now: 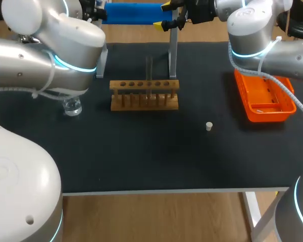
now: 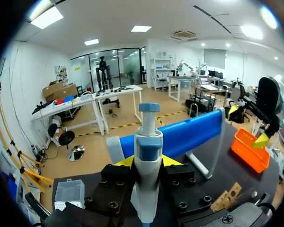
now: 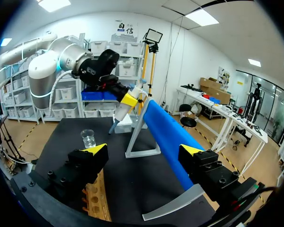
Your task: Invert the test tube, pick up the pipette, mount the tip to pipette, aspirate from beaker and dispense into the tube, eject the tip, return the pipette, and cap with the stopper.
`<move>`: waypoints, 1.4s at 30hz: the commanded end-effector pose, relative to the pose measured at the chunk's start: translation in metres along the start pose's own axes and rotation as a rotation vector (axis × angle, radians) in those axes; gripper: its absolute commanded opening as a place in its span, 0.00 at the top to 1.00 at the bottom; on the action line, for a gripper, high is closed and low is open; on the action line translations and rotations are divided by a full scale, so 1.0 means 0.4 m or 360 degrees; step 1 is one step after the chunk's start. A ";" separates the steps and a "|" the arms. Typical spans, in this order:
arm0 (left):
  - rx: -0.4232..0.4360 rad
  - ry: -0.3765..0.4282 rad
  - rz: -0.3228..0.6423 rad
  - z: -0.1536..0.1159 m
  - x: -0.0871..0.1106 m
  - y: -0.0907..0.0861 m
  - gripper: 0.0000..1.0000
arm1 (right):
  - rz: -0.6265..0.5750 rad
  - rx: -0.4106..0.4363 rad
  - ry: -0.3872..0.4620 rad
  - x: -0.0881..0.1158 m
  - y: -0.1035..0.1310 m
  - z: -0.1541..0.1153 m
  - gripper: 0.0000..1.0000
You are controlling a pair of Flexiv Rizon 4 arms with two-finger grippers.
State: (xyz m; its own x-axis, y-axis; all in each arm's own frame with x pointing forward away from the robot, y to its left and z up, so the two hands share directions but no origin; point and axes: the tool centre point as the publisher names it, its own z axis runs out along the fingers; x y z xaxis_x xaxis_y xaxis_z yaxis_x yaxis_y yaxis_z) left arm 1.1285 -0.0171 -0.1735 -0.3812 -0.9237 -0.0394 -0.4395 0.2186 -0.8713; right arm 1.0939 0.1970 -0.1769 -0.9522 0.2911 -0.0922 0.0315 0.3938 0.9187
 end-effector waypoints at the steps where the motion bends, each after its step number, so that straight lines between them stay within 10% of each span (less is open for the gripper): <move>1: -0.0039 -0.0039 -0.0009 0.031 -0.003 -0.014 1.00 | 0.0001 0.0003 0.0005 -0.003 0.001 -0.001 0.00; 42: -0.0179 -0.0110 -0.0062 0.103 -0.011 -0.002 1.00 | 0.0001 0.0003 0.0005 -0.003 0.001 -0.001 0.00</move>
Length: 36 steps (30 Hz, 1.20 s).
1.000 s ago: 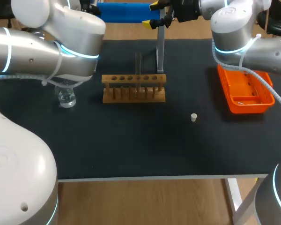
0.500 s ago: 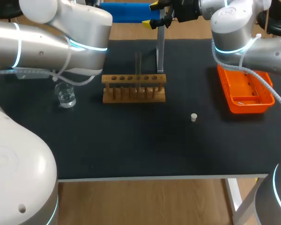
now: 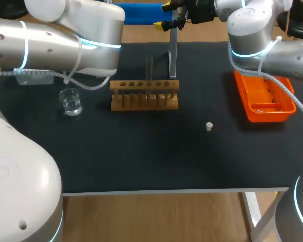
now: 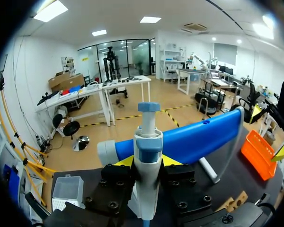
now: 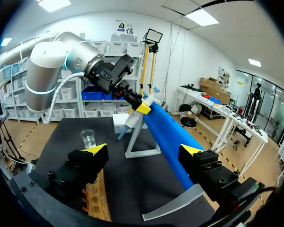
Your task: Invert the test tube, pick up the pipette, mount the tip to pipette, aspirate from beaker and dispense into the tube, eject the tip, return the pipette, and cap with the stopper.
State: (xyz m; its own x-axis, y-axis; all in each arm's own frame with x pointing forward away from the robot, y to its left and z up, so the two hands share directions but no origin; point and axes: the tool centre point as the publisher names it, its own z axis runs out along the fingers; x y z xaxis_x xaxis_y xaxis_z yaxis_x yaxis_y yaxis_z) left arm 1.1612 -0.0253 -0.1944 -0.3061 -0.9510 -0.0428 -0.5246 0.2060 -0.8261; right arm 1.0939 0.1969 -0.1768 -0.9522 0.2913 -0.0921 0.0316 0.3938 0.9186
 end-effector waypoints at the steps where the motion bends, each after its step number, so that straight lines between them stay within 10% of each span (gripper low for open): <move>1: -0.0039 0.0000 0.0003 0.005 0.000 -0.007 1.00 | 0.0001 0.0003 0.0005 -0.003 0.001 -0.001 0.00; 36: -0.0198 -0.0161 -0.0009 0.011 0.021 -0.011 1.00 | 0.0001 0.0003 0.0005 -0.003 0.001 -0.001 0.00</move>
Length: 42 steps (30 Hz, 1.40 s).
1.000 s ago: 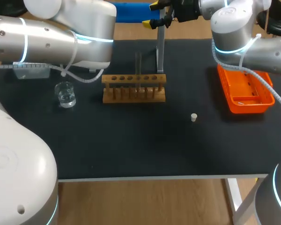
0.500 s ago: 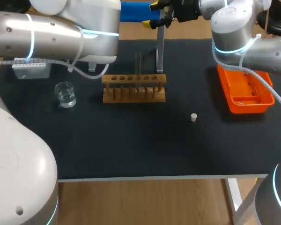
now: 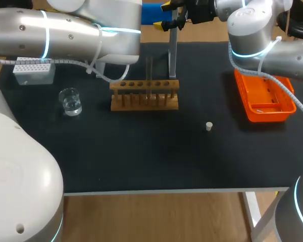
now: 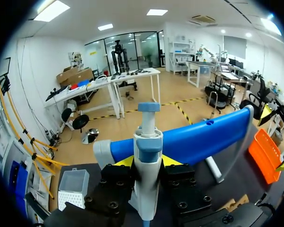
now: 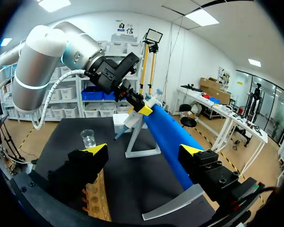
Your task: Invert the test tube, pick up the pipette, mount the tip to pipette, aspirate from beaker and dispense into the tube, eject the tip, return the pipette, and cap with the stopper.
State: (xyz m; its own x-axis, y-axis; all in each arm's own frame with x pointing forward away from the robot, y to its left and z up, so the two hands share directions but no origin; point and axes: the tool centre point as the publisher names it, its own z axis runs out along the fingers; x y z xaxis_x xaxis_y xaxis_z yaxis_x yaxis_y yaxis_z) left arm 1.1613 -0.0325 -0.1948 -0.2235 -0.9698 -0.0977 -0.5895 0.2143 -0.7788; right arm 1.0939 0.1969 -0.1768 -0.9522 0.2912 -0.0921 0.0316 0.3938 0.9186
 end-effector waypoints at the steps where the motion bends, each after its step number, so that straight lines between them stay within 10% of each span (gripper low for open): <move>1: -0.0075 -0.0002 0.0001 0.006 0.004 -0.007 1.00 | 0.0001 0.0003 0.0005 -0.003 0.001 -0.001 0.00; 3: -0.0086 -0.0002 0.0002 0.008 0.005 -0.004 1.00 | 0.0001 0.0003 0.0005 -0.003 0.001 -0.001 0.00; 5: -0.0095 0.0000 -0.0008 0.009 0.006 -0.001 0.64 | 0.0001 0.0003 0.0005 -0.003 0.001 -0.001 0.00; 7: -0.0100 -0.0002 -0.0010 0.009 0.006 0.001 0.51 | 0.0001 0.0003 0.0005 -0.003 0.001 -0.001 0.00; 8: -0.0103 -0.0002 -0.0014 0.009 0.006 0.003 0.00 | 0.0001 0.0003 0.0005 -0.003 0.001 -0.001 0.00; 31: -0.0081 0.0046 -0.0070 -0.094 0.021 0.028 0.00 | 0.0001 0.0003 0.0005 -0.003 0.001 -0.001 0.00; 42: 0.0116 0.0317 0.0056 -0.213 0.033 0.050 0.00 | 0.0001 0.0003 0.0005 -0.003 0.001 -0.001 0.00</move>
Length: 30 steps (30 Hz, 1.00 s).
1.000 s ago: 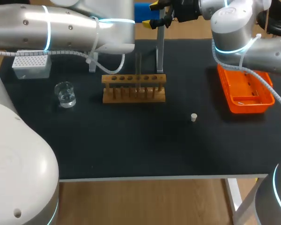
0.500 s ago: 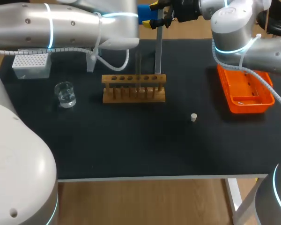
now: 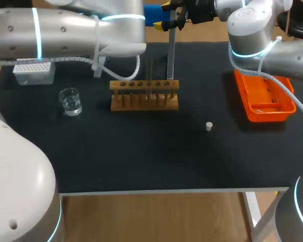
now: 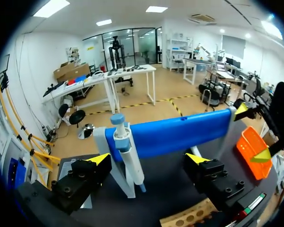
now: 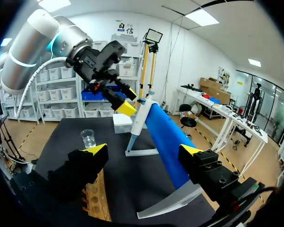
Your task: Invert the test tube, pick up the pipette, mount the tip to pipette, aspirate from beaker and dispense into the tube, eject the tip, return the pipette, and cap with the stopper.
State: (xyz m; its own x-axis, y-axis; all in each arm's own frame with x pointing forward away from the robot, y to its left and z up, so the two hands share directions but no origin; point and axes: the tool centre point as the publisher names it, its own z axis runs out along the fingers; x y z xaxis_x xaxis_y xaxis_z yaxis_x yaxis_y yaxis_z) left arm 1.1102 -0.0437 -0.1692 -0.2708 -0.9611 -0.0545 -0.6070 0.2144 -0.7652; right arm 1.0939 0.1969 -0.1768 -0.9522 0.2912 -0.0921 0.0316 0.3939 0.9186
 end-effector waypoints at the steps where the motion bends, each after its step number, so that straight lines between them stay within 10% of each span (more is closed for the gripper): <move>1: 0.0170 0.0235 0.0099 -0.086 -0.008 0.033 0.00 | 0.0001 0.0003 0.0005 -0.002 0.001 -0.001 0.00; 15: 0.0528 0.0799 0.0454 -0.150 0.074 0.033 0.00 | 0.0001 0.0003 0.0005 -0.002 0.001 -0.001 0.00; 30: 0.0541 0.1130 0.0685 -0.157 0.172 0.086 0.00 | 0.0001 0.0003 0.0005 -0.002 0.001 -0.001 0.00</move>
State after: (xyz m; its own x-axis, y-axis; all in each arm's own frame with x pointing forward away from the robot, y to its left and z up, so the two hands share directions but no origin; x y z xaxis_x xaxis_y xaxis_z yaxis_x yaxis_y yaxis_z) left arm 1.0244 -0.0941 -0.1570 -0.8411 -0.5329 -0.0925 -0.1247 0.3575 -0.9256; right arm 1.0939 0.1969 -0.1768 -0.9522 0.2911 -0.0921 0.0316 0.3939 0.9186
